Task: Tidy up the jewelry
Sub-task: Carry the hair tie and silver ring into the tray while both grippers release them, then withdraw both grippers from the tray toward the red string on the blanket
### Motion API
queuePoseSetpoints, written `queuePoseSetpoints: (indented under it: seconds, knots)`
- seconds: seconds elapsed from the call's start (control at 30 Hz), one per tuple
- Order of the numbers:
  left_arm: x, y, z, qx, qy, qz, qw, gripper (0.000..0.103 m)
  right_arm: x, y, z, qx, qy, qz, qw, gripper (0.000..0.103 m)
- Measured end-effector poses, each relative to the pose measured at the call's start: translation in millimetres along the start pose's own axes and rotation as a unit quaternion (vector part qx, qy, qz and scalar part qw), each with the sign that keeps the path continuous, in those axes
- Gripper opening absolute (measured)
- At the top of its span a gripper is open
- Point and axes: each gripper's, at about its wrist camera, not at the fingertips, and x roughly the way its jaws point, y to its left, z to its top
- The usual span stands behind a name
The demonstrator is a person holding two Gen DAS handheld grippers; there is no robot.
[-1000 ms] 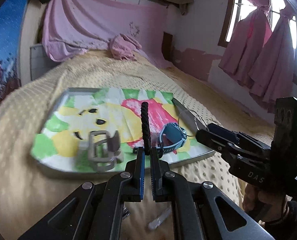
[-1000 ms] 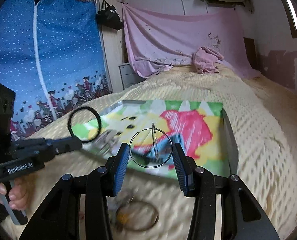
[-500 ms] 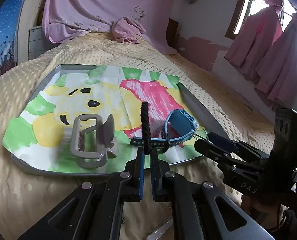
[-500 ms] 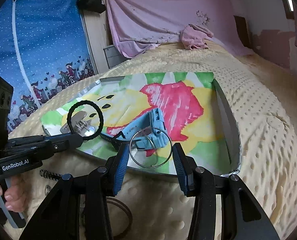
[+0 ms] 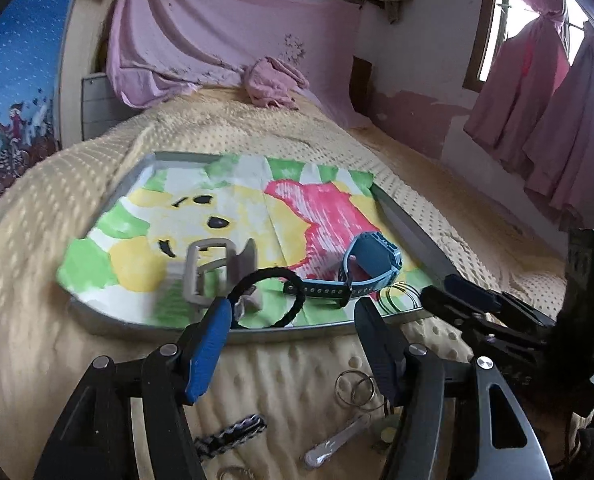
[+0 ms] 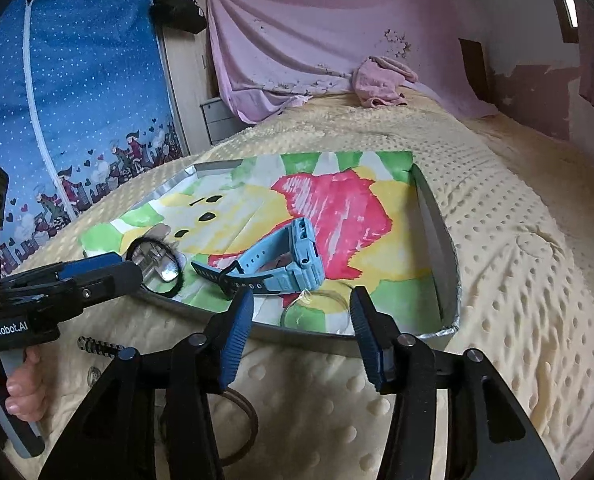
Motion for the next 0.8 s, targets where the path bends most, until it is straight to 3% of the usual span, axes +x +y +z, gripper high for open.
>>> queuePoseSetpoints:
  seconds: [0.13,0.33,0.43,0.63,0.8]
  knots:
    - [-25.9,-2.0,-7.9,-0.007,-0.042,0.017,0.9990,0.087,-27.7,2.1,-2.8,0.005,-0.047,0.002,0.999,0.064]
    - [-69.4,-6.0,-25.7,-0.005,-0.110,0.048,0.9928,0.103,-80.4,15.8,-10.1,-0.006,-0.124,0.000,0.992,0.086]
    - [-88.9,-7.6,-39.5,0.002,-0.134,0.061,0.9892,0.103,-104.2,24.2,-18.0,-0.015,-0.152,-0.003,0.988,0.095]
    - [-118.4,-6.6,-66.6,0.002,-0.153,0.080,0.9850,0.103,-136.0,37.1,-34.6,-0.022,-0.171,-0.011,0.985,0.095]
    - [-130.0,-3.4,-89.6,-0.011,-0.145,0.077,0.9864,0.103,-150.8,41.1,-50.1,-0.032,-0.170,-0.022,0.985,0.095]
